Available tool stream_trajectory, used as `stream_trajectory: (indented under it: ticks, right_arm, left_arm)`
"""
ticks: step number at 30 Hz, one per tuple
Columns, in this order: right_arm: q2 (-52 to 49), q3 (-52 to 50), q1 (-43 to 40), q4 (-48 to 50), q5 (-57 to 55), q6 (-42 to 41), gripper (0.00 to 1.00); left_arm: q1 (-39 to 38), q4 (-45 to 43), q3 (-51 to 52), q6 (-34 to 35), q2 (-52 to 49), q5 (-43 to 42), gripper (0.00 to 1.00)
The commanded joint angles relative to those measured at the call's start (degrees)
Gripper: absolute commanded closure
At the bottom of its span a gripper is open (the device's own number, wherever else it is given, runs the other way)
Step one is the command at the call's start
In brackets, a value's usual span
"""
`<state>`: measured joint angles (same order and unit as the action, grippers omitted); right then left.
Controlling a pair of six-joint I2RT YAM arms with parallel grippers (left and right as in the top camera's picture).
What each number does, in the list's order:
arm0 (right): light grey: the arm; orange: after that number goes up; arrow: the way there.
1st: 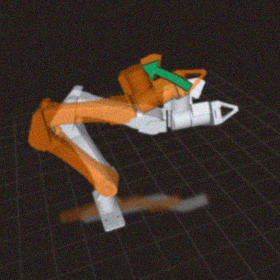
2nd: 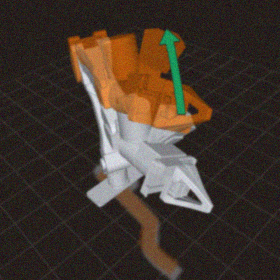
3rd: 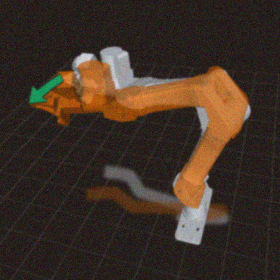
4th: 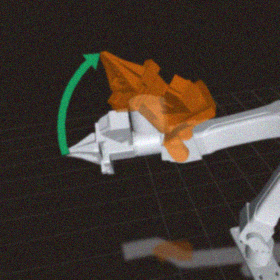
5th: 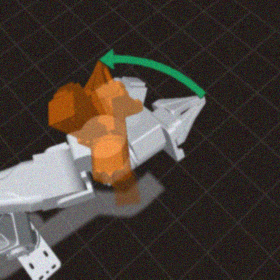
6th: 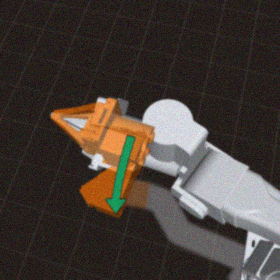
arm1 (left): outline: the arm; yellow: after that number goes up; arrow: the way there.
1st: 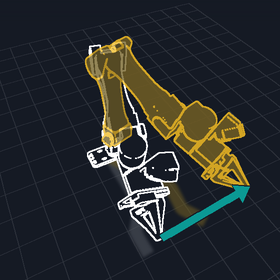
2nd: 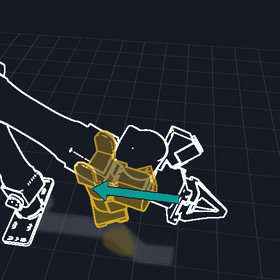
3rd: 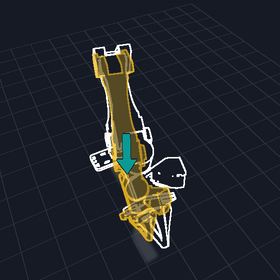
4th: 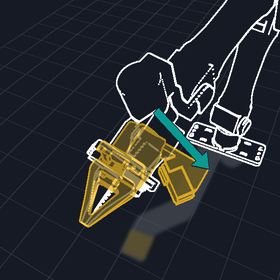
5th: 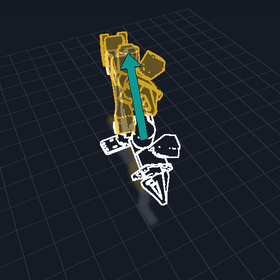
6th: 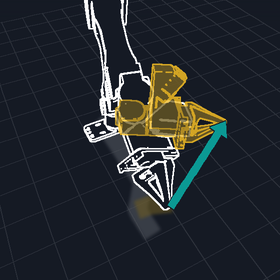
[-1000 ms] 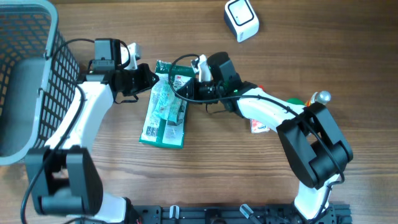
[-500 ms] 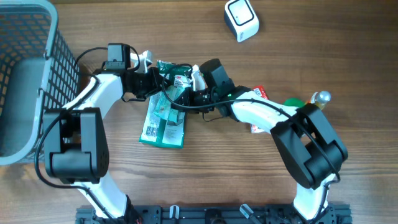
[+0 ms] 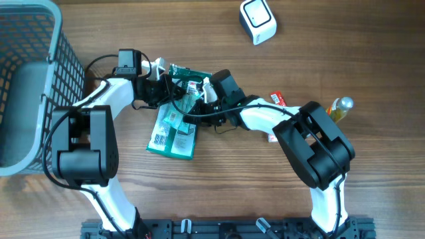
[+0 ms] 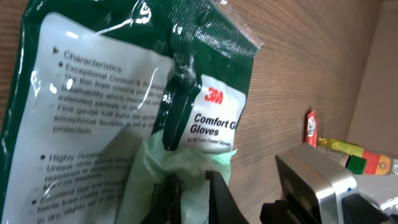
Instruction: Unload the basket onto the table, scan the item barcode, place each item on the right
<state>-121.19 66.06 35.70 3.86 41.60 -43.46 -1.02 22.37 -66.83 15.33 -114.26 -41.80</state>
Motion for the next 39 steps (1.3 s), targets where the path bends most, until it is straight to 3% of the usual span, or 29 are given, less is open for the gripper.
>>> stream_trajectory:
  ticks: [1,7,12,17,20,26,33,39]
  right_arm:
    - [-3.2,-0.9,0.8,-1.0,-1.6,0.0,0.94]
    - [-2.5,-0.8,0.8,1.7,-1.2,0.0,0.85]
    - [-1.2,-0.8,0.8,2.9,-1.0,-0.2,0.80]
    - [2.8,-0.8,0.8,2.7,-1.0,0.2,0.76]
    - [5.5,-0.8,0.7,2.7,-3.3,0.3,0.74]
    - [6.4,-0.8,-0.7,2.8,-5.9,3.0,0.69]
    - [6.3,-0.8,-2.4,3.1,-20.5,4.5,0.64]
    - [6.3,-0.8,-2.4,5.3,-22.5,6.2,0.64]
  left_arm:
    - [1.2,-0.9,-0.1,-1.2,-1.3,4.3,0.96]
    - [3.1,1.1,-1.4,4.3,7.6,3.9,0.96]
    - [2.5,13.1,-1.3,4.4,11.4,5.1,0.96]
    - [0.9,20.9,-1.2,3.5,11.1,18.8,0.96]
    - [-0.7,21.5,-0.9,0.1,11.1,19.8,0.96]
    - [-3.4,20.9,-0.9,-0.1,10.8,23.2,0.96]
    - [-4.4,20.8,-0.6,-0.1,9.2,26.9,0.95]
    - [-4.4,18.6,2.8,-0.1,9.2,30.1,0.94]
